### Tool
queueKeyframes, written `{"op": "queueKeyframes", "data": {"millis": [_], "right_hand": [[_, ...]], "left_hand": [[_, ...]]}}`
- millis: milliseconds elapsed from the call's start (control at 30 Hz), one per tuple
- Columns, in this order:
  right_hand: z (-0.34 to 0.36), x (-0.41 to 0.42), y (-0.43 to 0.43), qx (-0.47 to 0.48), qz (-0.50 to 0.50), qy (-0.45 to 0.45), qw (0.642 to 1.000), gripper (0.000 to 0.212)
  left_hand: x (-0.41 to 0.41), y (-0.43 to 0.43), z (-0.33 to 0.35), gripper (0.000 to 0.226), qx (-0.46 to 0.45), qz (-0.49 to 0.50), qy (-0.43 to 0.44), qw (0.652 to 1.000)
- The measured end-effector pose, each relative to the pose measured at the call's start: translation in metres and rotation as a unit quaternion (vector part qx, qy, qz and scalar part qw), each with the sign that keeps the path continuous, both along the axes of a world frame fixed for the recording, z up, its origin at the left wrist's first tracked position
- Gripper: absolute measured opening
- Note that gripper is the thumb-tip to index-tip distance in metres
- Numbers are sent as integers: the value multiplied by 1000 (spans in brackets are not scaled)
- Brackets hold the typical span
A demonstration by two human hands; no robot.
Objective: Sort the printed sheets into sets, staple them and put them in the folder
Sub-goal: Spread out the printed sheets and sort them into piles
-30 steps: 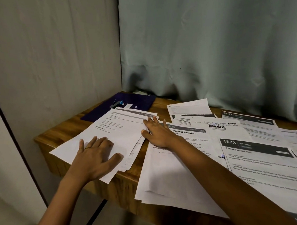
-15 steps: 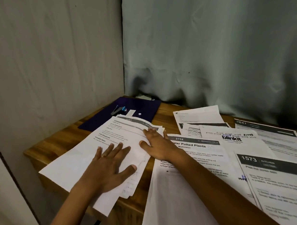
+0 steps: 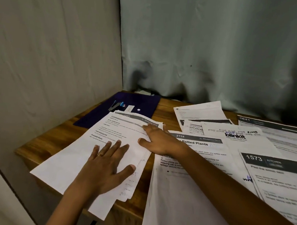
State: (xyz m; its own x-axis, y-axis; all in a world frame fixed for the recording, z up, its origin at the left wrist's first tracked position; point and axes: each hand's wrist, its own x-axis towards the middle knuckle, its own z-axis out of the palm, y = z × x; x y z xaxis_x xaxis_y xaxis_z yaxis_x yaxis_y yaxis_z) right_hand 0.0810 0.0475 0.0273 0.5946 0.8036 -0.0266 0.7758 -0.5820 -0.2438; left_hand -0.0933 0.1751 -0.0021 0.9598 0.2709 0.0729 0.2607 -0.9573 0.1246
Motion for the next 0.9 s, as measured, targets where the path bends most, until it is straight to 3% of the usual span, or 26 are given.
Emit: {"op": "queueKeyframes", "data": {"millis": [267, 367, 433, 633, 800, 900], "right_hand": [[-2, 0, -3, 14, -28, -12, 999, 60], [3, 4, -18, 61, -37, -15, 997, 60], [8, 11, -38, 108, -53, -25, 992, 57], [29, 46, -132, 177, -232, -3, 956, 45], [22, 78, -191, 136, -261, 25, 955, 41], [17, 82, -206, 35, -250, 14, 967, 44]], "left_hand": [[22, 1, 8, 126, 3, -10, 66, 998], [22, 0, 12, 98, -1, -5, 65, 998], [20, -3, 16, 91, -16, -4, 51, 999], [34, -41, 42, 106, -72, -65, -12, 995], [71, -96, 55, 73, -70, -145, -46, 986], [101, -120, 50, 72, -71, -181, -37, 980]]}}
